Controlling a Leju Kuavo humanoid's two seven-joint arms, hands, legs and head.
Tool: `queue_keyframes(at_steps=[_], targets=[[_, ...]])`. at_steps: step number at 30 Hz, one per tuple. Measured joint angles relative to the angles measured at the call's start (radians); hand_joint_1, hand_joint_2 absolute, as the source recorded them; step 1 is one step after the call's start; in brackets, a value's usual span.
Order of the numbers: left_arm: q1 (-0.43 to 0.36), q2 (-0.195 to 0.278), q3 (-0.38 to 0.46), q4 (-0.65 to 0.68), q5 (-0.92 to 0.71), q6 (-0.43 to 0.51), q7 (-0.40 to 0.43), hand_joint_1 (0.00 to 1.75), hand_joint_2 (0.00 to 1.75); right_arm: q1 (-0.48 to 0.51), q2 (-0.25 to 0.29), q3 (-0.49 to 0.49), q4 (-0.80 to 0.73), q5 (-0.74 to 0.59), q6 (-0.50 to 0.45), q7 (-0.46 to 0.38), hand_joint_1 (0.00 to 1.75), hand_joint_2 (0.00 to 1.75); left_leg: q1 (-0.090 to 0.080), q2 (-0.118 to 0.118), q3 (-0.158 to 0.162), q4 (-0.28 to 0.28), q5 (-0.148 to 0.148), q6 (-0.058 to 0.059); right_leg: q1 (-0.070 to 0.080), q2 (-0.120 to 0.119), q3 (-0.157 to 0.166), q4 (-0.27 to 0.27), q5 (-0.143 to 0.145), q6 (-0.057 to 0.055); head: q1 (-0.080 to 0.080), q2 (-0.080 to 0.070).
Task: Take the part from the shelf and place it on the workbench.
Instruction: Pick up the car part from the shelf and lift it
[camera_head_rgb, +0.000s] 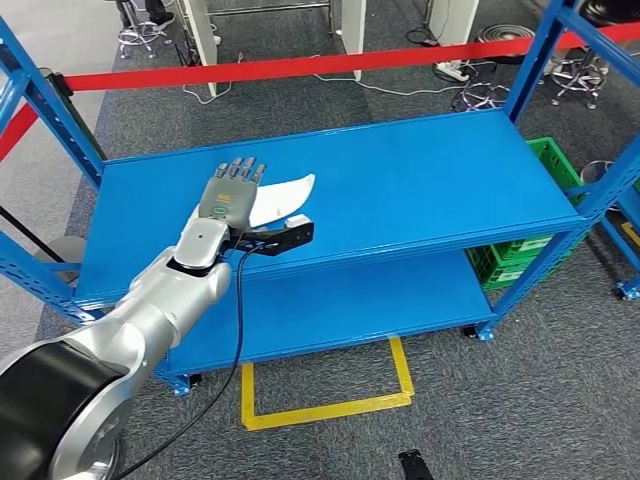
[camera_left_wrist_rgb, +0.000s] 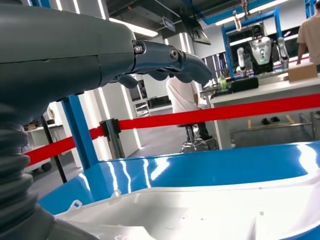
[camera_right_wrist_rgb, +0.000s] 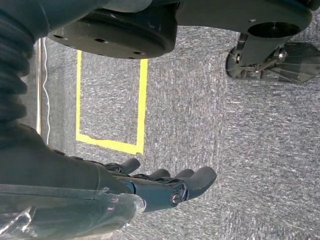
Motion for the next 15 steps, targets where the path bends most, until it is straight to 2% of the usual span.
queue_keyframes(at_steps=[15], targets=[[0.017, 0.004, 0.013, 0.002, 0.023, -0.049, -0.014, 0.00, 1.75, 0.000, 0.000, -0.002, 0.000, 0.002, 0.001, 0.000, 0.00, 1.75, -0.001, 0.000, 0.000, 0.000, 0.000, 0.002, -0.002, 0.000, 0.003, -0.006, 0.002, 0.003, 0.000, 0.000]])
